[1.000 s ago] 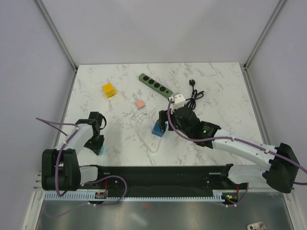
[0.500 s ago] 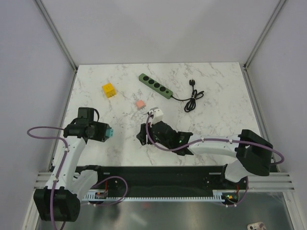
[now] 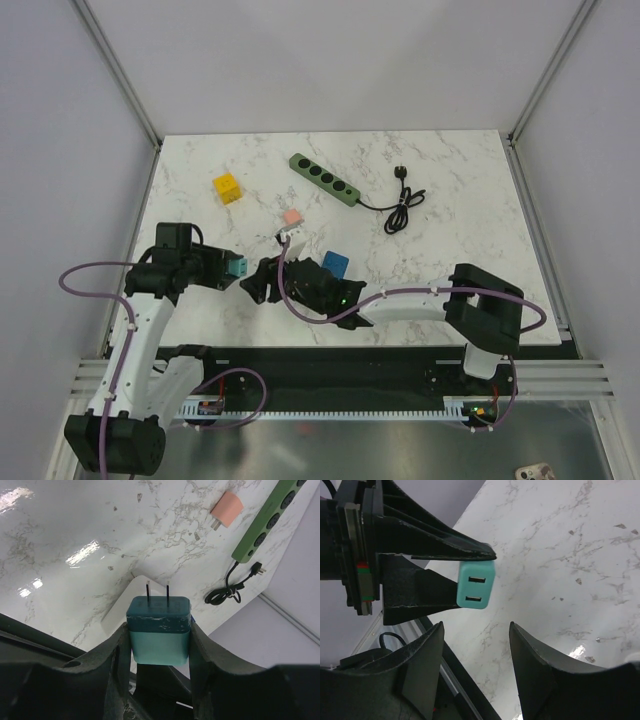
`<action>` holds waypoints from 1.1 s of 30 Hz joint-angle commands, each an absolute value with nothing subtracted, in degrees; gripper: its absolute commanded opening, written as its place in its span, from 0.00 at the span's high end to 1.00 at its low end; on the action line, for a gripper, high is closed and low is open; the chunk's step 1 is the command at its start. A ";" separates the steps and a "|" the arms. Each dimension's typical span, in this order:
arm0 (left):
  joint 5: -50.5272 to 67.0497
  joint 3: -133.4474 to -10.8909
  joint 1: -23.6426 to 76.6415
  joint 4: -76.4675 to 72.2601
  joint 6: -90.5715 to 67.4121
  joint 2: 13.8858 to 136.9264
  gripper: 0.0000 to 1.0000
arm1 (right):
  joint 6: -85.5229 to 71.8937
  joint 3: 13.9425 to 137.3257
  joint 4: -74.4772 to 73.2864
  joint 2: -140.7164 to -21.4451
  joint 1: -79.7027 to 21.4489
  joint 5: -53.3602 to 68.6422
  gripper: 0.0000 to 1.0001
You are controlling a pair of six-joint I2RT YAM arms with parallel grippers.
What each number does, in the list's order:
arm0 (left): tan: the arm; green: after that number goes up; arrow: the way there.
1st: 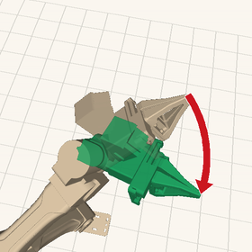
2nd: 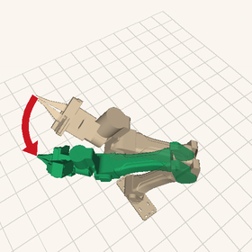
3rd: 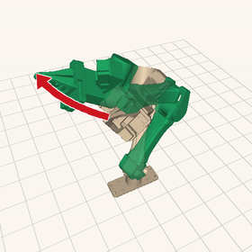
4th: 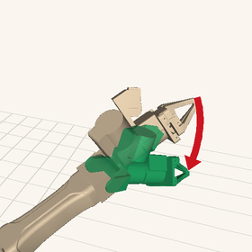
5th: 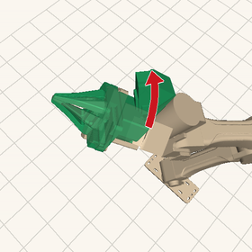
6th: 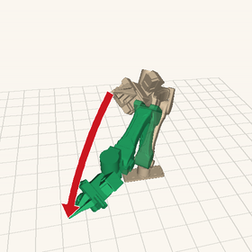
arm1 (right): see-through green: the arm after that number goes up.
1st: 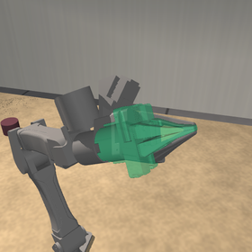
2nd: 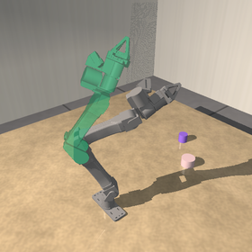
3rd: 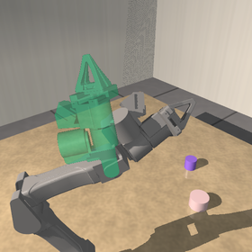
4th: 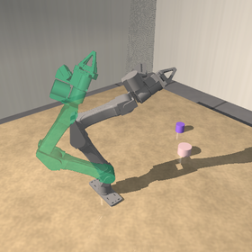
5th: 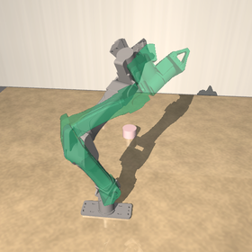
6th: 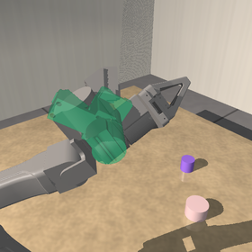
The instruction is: Insert the plug
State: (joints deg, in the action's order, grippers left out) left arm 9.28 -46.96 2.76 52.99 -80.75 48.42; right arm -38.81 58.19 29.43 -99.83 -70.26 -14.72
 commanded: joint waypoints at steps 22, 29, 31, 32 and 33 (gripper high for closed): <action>13.01 -49.22 3.16 51.59 -82.45 44.47 0.98 | -38.67 63.46 35.51 -101.60 -71.89 -20.12 0.38; 12.05 -49.83 3.16 51.68 -81.92 45.70 0.98 | -38.32 64.33 31.49 -101.07 -71.89 -23.11 0.36; 11.43 -50.10 3.16 51.59 -81.65 45.70 0.98 | -37.71 64.51 30.50 -100.64 -71.89 -25.12 0.35; 11.16 -50.10 3.16 51.59 -81.65 45.62 0.98 | -37.53 64.42 30.59 -100.37 -71.89 -25.31 0.36; 10.99 -50.18 3.16 51.68 -81.48 45.79 0.98 | -37.36 64.16 30.67 -100.02 -71.89 -25.40 0.41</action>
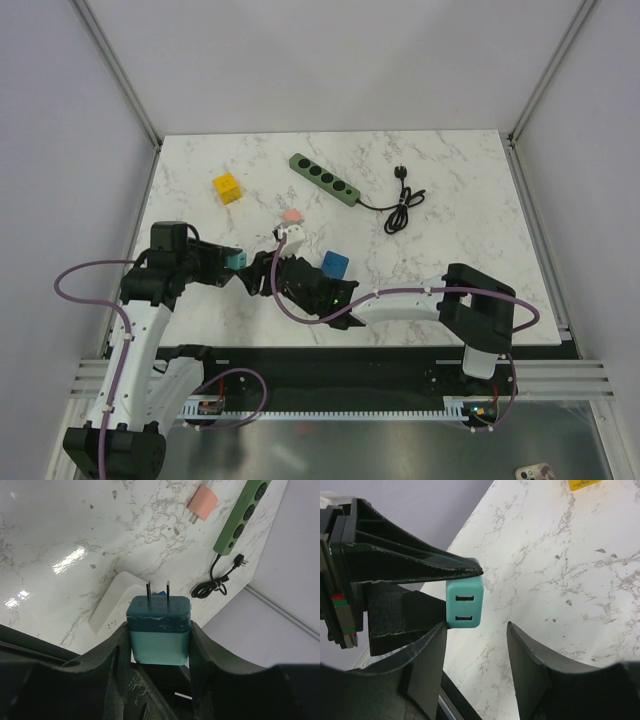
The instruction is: Insert the plug
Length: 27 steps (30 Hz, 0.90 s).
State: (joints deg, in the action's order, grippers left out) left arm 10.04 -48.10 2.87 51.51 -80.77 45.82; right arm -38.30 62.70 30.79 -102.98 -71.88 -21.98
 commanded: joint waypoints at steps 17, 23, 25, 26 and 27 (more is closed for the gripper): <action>14.50 -50.63 3.16 51.68 -81.74 45.53 0.98 | -35.34 69.87 31.29 -107.22 -71.63 -21.89 0.46; 15.82 -50.71 3.16 50.89 -80.16 45.53 0.59 | -33.14 69.61 32.16 -106.79 -71.19 -22.41 0.92; 15.91 -51.50 3.16 50.10 -77.79 45.97 0.23 | -32.00 69.17 31.74 -106.35 -70.84 -22.06 1.00; 16.26 -51.85 3.16 49.66 -75.87 46.49 0.14 | -31.64 69.17 31.29 -105.56 -70.67 -22.06 1.00; 16.61 -52.29 3.16 49.05 -74.89 46.76 0.06 | -31.47 68.73 30.77 -105.03 -70.58 -21.97 1.00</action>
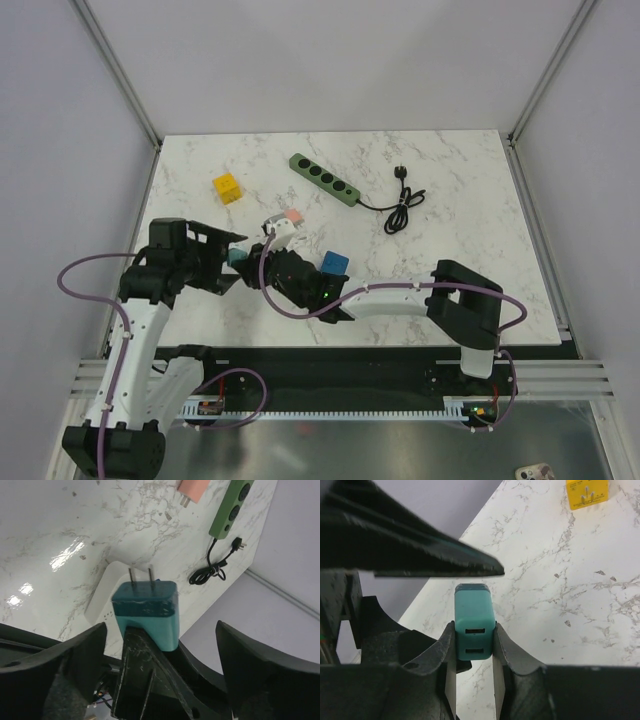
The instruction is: Insert the plug
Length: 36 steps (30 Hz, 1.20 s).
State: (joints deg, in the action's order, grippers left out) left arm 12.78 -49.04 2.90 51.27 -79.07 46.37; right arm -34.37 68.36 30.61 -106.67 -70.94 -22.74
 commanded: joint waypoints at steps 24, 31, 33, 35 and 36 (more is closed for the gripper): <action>24.60 -48.61 6.40 24.55 -40.17 70.72 0.24 | -64.06 65.04 -39.80 -83.93 -66.80 -26.11 1.00; 23.38 -45.97 9.14 17.67 -41.57 78.39 0.46 | -66.18 66.88 -40.60 -88.14 -64.78 -22.94 1.00; 22.85 -44.48 10.10 17.05 -41.40 78.92 0.47 | -66.62 67.50 -40.69 -89.20 -64.69 -21.71 1.00; 22.15 -42.64 10.72 15.57 -41.31 79.28 0.48 | -67.23 68.20 -41.22 -90.70 -64.51 -21.01 1.00; 21.97 -42.02 11.16 14.95 -41.40 79.28 0.48 | -67.76 68.38 -41.22 -90.88 -64.51 -20.92 1.00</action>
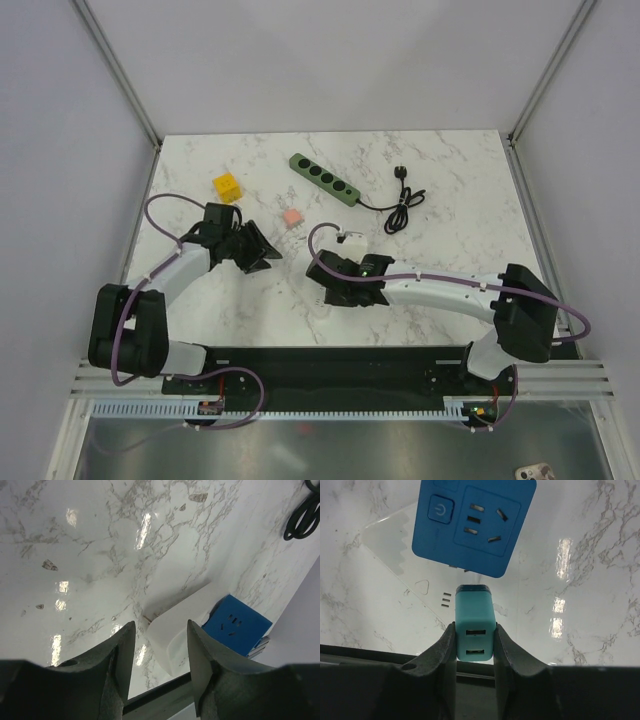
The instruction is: Insert the plug
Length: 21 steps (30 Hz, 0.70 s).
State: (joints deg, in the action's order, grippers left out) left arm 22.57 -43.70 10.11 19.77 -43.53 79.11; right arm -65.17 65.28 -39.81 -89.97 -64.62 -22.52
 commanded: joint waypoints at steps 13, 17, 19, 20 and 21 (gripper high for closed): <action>20.04 -35.87 18.28 10.11 -42.62 81.65 0.61 | -66.01 69.52 -41.66 -92.99 -63.11 -17.23 1.00; 19.95 -34.54 19.77 9.05 -43.42 81.12 0.68 | -63.91 70.05 -41.75 -93.95 -62.84 -14.77 1.00; 19.78 -34.11 20.56 9.05 -43.59 81.04 0.68 | -63.37 70.05 -42.18 -94.22 -62.84 -14.33 1.00; 19.69 -33.93 20.65 9.05 -43.68 80.95 0.68 | -62.59 69.61 -42.36 -94.22 -62.93 -14.15 1.00; 19.60 -33.75 20.92 9.14 -43.86 80.86 0.68 | -61.97 69.26 -42.36 -94.04 -62.84 -13.89 1.00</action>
State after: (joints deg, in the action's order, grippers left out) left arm 20.38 -34.41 20.03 11.16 -43.62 81.82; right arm -64.16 68.10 -41.39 -93.51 -63.09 -15.75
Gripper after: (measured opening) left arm 0.322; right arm 0.343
